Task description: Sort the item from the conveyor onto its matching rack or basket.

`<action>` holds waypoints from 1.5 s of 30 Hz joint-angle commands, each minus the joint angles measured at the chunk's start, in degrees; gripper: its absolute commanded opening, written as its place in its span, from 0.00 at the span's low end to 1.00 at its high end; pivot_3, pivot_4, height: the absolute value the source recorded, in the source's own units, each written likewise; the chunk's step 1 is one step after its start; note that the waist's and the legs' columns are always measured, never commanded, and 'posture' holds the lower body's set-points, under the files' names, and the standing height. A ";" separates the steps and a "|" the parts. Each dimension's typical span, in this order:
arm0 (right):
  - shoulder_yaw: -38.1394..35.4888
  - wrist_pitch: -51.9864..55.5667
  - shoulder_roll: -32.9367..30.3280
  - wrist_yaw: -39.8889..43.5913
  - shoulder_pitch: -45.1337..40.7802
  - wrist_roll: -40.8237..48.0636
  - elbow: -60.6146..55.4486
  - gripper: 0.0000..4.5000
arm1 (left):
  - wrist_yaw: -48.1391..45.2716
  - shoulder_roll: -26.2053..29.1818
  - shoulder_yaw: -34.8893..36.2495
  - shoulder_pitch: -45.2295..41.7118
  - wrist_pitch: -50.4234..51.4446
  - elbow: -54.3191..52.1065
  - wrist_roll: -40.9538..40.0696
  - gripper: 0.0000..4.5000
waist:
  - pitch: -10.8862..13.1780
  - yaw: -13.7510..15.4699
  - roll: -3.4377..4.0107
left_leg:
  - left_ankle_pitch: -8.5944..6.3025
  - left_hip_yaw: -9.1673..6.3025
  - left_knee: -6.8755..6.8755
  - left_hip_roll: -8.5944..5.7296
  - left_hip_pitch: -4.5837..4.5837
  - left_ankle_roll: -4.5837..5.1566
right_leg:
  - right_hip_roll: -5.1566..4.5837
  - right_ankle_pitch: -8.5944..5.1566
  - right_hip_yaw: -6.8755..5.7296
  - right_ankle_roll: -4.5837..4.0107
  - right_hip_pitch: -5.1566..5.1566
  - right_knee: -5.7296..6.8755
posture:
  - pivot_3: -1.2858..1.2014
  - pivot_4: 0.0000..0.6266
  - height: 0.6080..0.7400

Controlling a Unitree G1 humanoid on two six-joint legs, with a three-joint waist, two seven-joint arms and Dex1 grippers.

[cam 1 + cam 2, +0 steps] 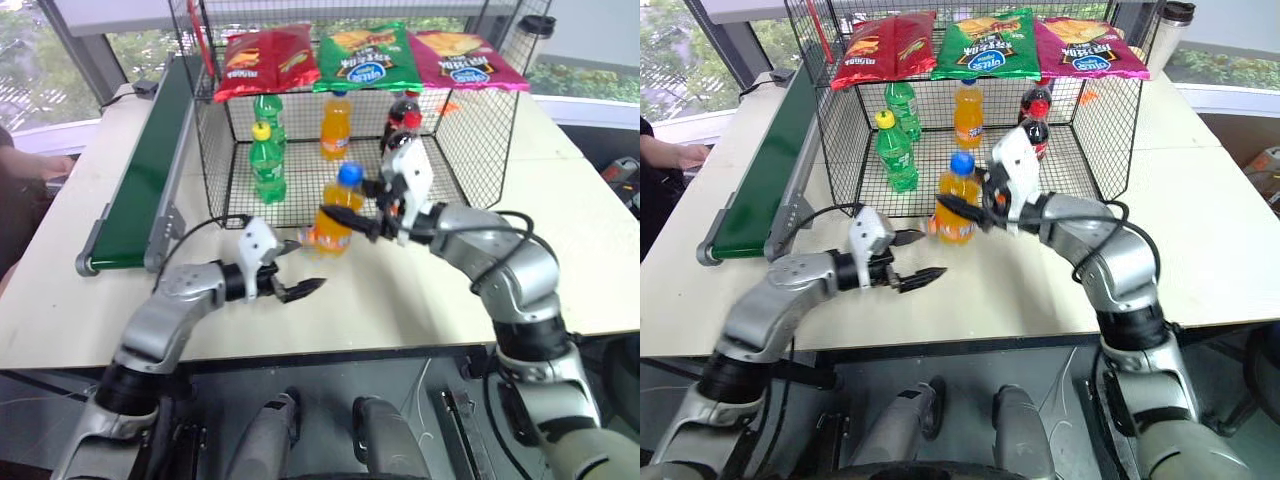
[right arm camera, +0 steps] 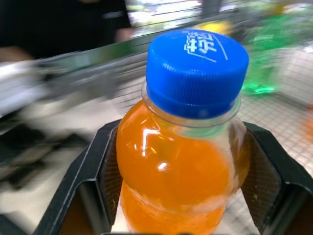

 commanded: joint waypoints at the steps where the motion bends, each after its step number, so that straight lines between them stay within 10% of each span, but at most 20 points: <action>1: -1.36 -5.88 2.66 -2.91 -4.39 -3.44 4.33 0.58 | 4.14 -0.33 3.63 0.82 -4.09 -1.12 2.25 0.99 | 0.00 0.15 0.00 | 0.00 0.00 0.00 0.00 0.00 0.00 | 0.01 0.00 0.00 0.00 0.00 0.01 | 0.52 0.24 0.98; 12: -1.70 -23.19 10.26 -7.96 -13.76 -12.90 31.49 0.58 | 22.29 -12.80 3.44 -0.05 -4.57 -2.21 8.15 0.99 | 0.00 0.00 0.00 | 0.10 0.05 0.00 -0.09 0.03 0.04 | 0.02 0.13 0.02 0.25 -0.05 0.23 | 0.52 0.24 0.98; 27: -2.88 -33.23 13.01 -7.53 -18.43 -15.61 45.80 0.58 | 24.03 -15.30 1.27 0.99 -5.06 -1.24 10.04 0.99 | 0.00 -0.27 0.01 | 0.15 0.05 0.00 -0.04 0.09 -0.01 | 0.10 0.13 0.05 0.24 -0.10 0.40 | 0.52 0.24 0.98; 31: -3.17 -34.14 13.39 -6.61 -18.98 -15.51 47.31 0.99 | 23.88 -15.19 1.17 0.74 -4.92 -0.98 10.13 1.00 | 0.00 -0.25 0.01 | 0.15 0.05 0.00 -0.04 0.09 -0.01 | 0.10 0.13 0.05 0.23 -0.10 0.40 | 0.52 0.24 0.98; 45: -2.93 -29.40 10.71 -3.60 -16.81 -16.18 39.56 0.99 | 22.88 -14.86 1.63 0.74 -4.83 -0.66 9.65 1.00 | 0.00 -0.16 0.02 | 0.14 0.04 0.00 -0.04 0.12 -0.03 | 0.10 0.13 0.05 0.23 -0.08 0.40 | 0.52 0.24 0.98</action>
